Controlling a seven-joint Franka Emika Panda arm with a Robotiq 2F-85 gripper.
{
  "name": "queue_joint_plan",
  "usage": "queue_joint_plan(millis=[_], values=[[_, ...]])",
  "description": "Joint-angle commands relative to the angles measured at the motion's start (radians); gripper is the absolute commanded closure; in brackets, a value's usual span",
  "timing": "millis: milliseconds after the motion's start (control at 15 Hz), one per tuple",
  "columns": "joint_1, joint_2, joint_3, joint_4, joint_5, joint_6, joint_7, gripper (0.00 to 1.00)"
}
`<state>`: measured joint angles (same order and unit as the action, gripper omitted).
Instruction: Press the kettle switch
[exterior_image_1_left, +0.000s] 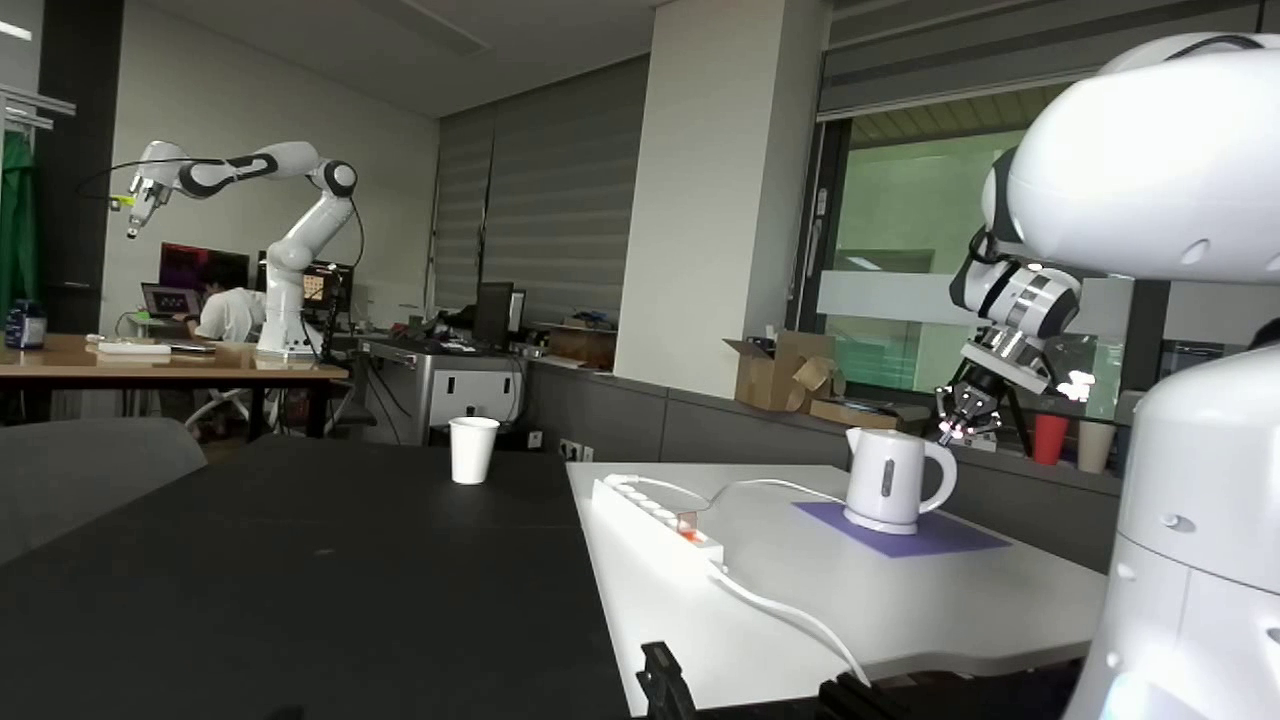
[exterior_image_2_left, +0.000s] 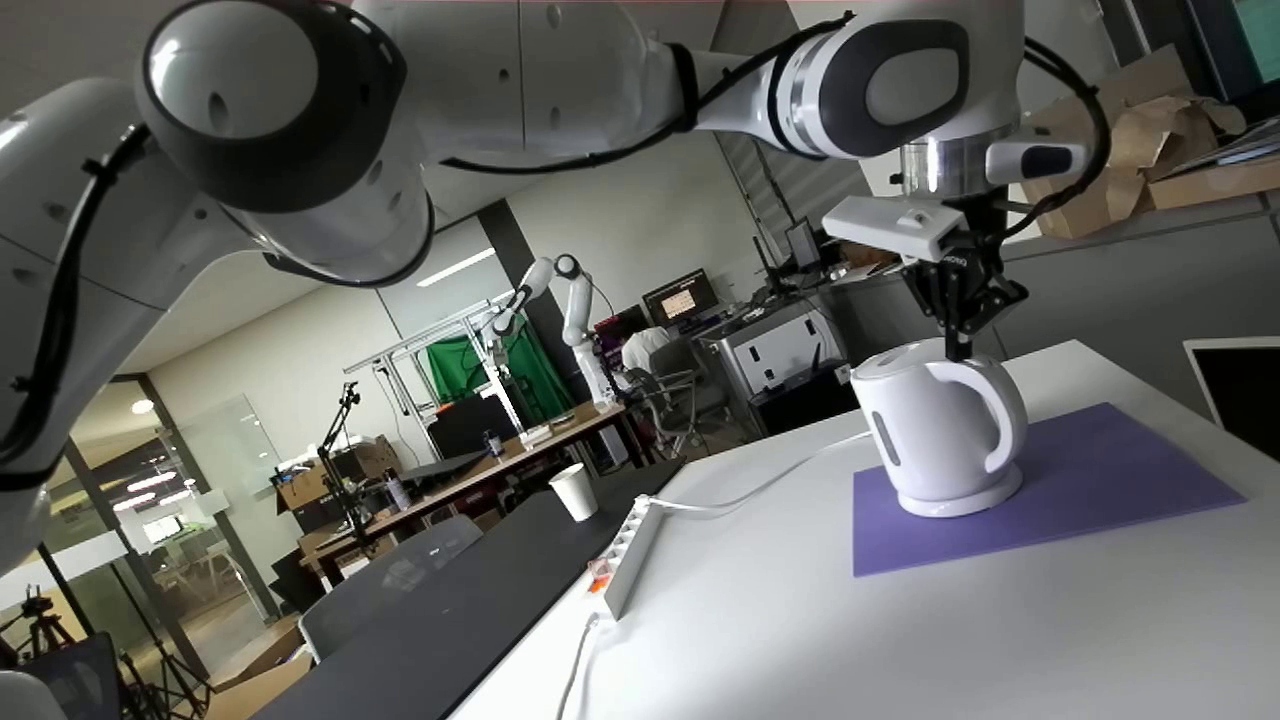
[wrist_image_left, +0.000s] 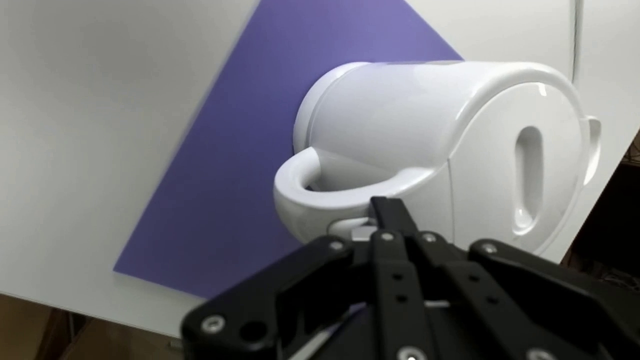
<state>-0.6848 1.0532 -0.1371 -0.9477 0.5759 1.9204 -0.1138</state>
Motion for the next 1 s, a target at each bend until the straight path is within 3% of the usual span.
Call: queue_joint_plan(millis=[0,400,733,800,933], values=[[0.032,-0.009,-0.006,-0.026,-0.029,0.038,-0.045,1.00],[0.088,-0.103,0.009,-0.068,0.002,0.152,-0.067,1.00],[0.136,-0.195,-0.009,-0.086,-0.015,0.137,-0.015,1.00],[0.144,-0.209,-0.017,-0.090,-0.027,0.130,-0.007,0.74],[0.161,-0.235,-0.038,-0.108,-0.044,0.125,0.014,0.69]])
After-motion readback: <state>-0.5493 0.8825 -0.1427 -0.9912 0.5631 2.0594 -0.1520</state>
